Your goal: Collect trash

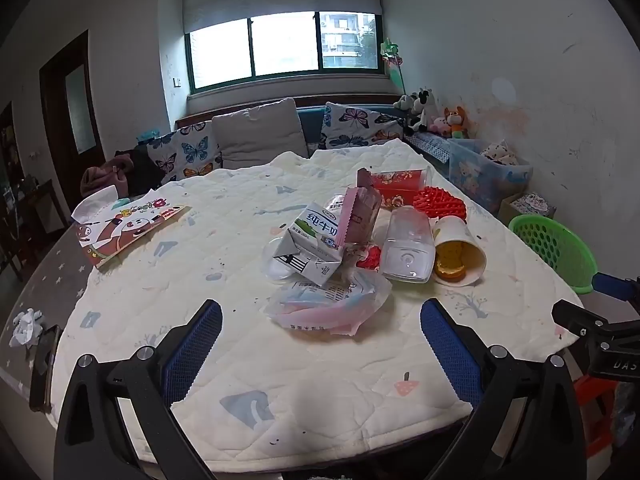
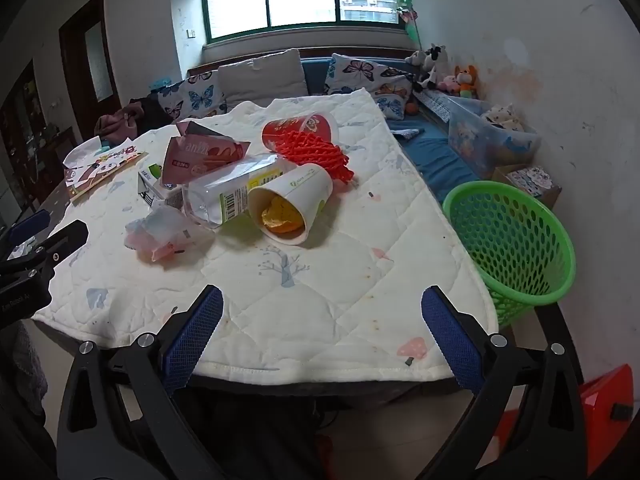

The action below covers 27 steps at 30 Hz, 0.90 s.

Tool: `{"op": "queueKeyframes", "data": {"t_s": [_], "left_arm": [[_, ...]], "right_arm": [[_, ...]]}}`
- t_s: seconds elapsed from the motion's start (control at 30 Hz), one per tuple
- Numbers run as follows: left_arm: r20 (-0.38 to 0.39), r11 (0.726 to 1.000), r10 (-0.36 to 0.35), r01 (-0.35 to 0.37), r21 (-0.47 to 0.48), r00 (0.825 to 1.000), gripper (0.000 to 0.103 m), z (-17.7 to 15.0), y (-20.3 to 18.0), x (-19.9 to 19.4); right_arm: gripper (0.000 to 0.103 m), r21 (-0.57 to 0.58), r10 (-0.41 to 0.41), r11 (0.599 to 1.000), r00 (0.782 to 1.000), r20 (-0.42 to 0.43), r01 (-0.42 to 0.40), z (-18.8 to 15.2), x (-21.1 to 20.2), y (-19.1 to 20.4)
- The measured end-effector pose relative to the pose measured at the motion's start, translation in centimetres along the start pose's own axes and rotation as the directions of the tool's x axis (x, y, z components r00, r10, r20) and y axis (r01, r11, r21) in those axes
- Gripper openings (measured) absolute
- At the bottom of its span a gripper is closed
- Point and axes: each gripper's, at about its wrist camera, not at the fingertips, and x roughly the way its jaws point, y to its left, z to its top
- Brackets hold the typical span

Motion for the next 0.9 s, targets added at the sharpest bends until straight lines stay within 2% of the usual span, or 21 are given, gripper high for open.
{"op": "queueKeyframes", "data": {"t_s": [0.9], "left_arm": [[-0.015, 1.000, 0.002, -0.002, -0.006, 1.000, 0.096, -0.29, 0.11, 0.52]], "right_arm": [[0.099, 0.006, 0.000, 1.000, 1.000, 0.001, 0.000, 0.06, -0.06, -0.02]]}}
